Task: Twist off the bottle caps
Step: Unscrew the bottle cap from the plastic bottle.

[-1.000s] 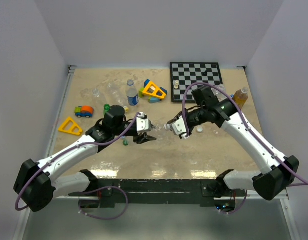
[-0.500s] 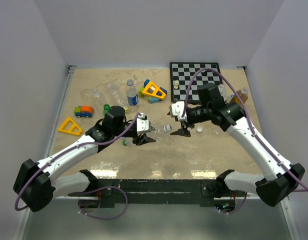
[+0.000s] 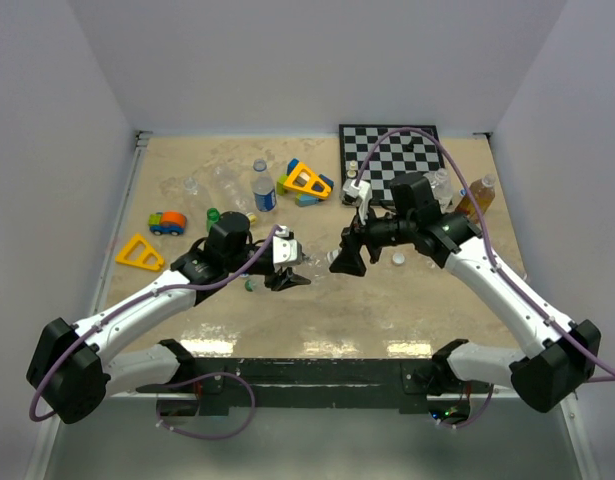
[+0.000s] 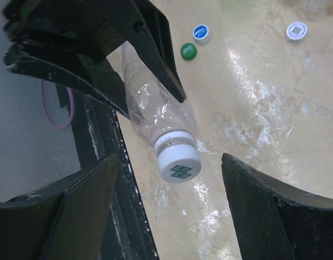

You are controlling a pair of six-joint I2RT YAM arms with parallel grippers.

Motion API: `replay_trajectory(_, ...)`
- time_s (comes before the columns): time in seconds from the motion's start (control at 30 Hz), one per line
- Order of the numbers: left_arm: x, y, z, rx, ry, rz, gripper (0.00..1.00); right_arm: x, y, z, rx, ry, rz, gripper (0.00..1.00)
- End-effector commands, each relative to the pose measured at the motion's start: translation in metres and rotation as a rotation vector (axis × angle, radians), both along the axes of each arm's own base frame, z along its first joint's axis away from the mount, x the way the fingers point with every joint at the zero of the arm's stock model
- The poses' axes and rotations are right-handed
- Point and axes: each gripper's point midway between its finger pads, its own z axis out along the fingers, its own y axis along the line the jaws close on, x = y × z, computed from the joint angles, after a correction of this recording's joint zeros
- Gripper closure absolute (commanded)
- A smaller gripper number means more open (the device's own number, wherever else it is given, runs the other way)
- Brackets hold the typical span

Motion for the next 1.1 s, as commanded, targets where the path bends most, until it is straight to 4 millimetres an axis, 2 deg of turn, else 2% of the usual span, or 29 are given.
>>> replay_trajectory(0.0,-0.002,-0.004,0.013,-0.035,-0.034,-0.03,1.0,0.003,0.006,-0.002,0.023,0.074,-0.03,0.21)
replay_trajectory(0.17,-0.002,-0.004,0.013,-0.035,-0.036,-0.03,1.0,-0.002,0.009,0.0,0.039,0.079,0.001,0.32)
replay_trajectory(0.3,-0.002,-0.004,0.013,-0.035,-0.037,-0.031,1.0,-0.005,0.009,0.005,0.056,0.074,0.016,0.36)
replay_trajectory(0.5,-0.002,-0.004,0.013,-0.035,-0.037,-0.029,1.0,-0.007,0.008,0.004,0.061,0.081,0.028,0.52)
replay_trajectory(0.6,-0.002,-0.004,0.013,-0.036,-0.038,-0.029,1.0,-0.008,0.007,-0.002,0.043,0.088,0.039,0.65)
replay_trajectory(0.7,-0.001,-0.004,0.013,-0.036,-0.038,-0.03,1.0,-0.01,0.005,-0.006,0.017,0.08,0.069,0.87)
replay_trajectory(0.8,-0.002,-0.004,0.013,-0.036,-0.038,-0.032,1.0,-0.01,0.005,-0.005,0.001,0.032,0.137,1.0)
replay_trajectory(0.97,-0.002,-0.004,0.013,-0.036,-0.036,-0.033,1.0,-0.01,-0.001,-0.018,-0.102,-0.114,0.335,1.0)
replay_trajectory(1.07,-0.002,-0.004,0.013,-0.036,-0.037,-0.032,1.0,-0.008,-0.001,-0.03,-0.195,-0.288,0.525,1.0)
